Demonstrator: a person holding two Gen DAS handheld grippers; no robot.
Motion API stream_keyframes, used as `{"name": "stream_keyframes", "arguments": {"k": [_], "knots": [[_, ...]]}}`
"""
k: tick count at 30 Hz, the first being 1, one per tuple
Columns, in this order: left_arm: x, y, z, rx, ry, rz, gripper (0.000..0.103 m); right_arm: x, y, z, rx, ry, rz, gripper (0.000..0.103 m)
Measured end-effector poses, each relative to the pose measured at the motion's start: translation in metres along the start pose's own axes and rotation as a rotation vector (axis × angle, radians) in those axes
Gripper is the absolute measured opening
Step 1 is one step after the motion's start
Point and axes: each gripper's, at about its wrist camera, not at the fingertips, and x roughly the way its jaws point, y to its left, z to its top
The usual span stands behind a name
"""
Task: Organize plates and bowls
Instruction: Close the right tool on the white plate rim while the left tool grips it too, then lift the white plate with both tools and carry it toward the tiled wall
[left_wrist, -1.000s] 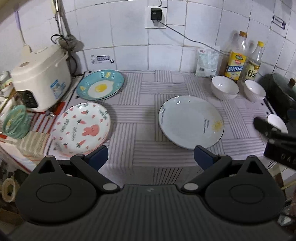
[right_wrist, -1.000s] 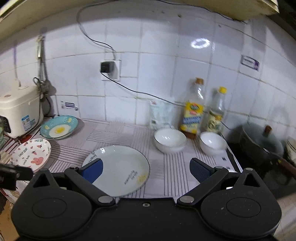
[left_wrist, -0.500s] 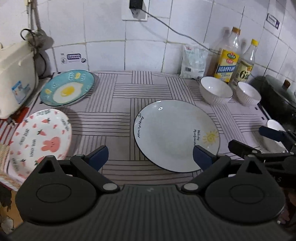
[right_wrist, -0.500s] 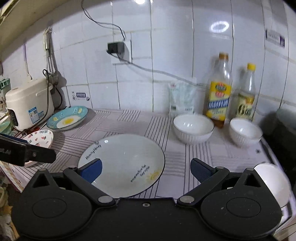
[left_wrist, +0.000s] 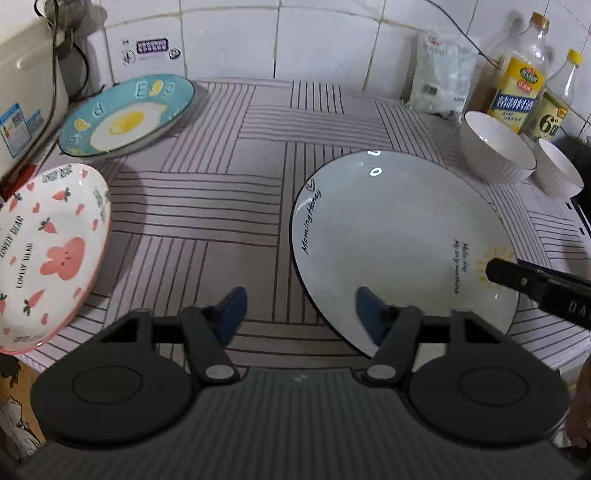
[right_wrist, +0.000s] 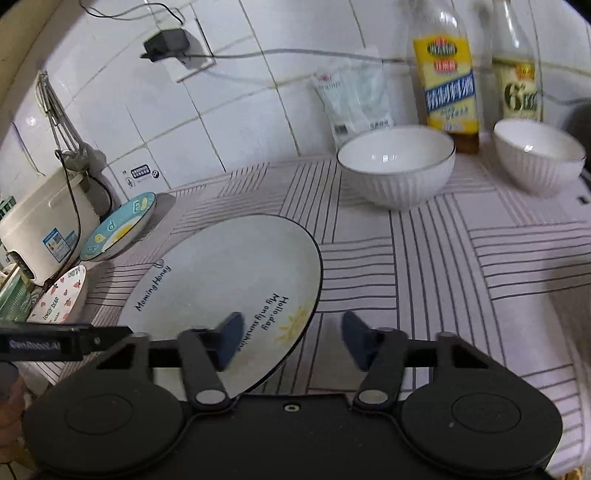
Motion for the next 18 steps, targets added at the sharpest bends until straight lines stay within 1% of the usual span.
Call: {"name": "stream_keyframes", "arguments": {"k": [1,2,3,4,6,8,11,13,16,18], "knots": [[0.002,0.0,0.001,-0.001,0.001,-0.006,0.055,0.004,-0.004,0.001,0.011,0.007,0.017,0.052],[0.005,0.001,0.003,-0.006,0.006,-0.019,0.048,0.008,-0.007,0.001,0.022,0.016,0.031,0.043],[0.008,0.002,0.005,-0.015,0.018,-0.034,0.038,0.01,-0.011,0.001,0.033,0.025,0.041,0.037],[0.012,0.003,0.007,-0.026,0.044,-0.041,0.033,0.013,-0.014,0.002,0.048,0.034,0.06,0.019],[0.017,0.003,0.011,-0.06,0.066,-0.05,0.028,0.018,-0.021,0.004,0.086,0.056,0.103,0.019],[0.019,-0.001,0.015,-0.059,0.078,-0.049,0.022,0.021,-0.027,0.006,0.117,0.08,0.14,0.018],[0.019,-0.005,0.018,-0.068,0.09,-0.029,0.022,0.024,-0.027,0.009,0.098,0.108,0.151,0.018],[0.02,-0.003,0.021,-0.081,0.107,-0.04,0.022,0.026,-0.026,0.012,0.089,0.129,0.154,0.018],[0.021,0.003,0.023,-0.121,0.145,-0.063,0.022,0.029,-0.03,0.015,0.078,0.158,0.182,0.019],[0.023,0.0,0.024,-0.109,0.161,-0.051,0.022,0.031,-0.031,0.02,0.057,0.188,0.194,0.019]]}}
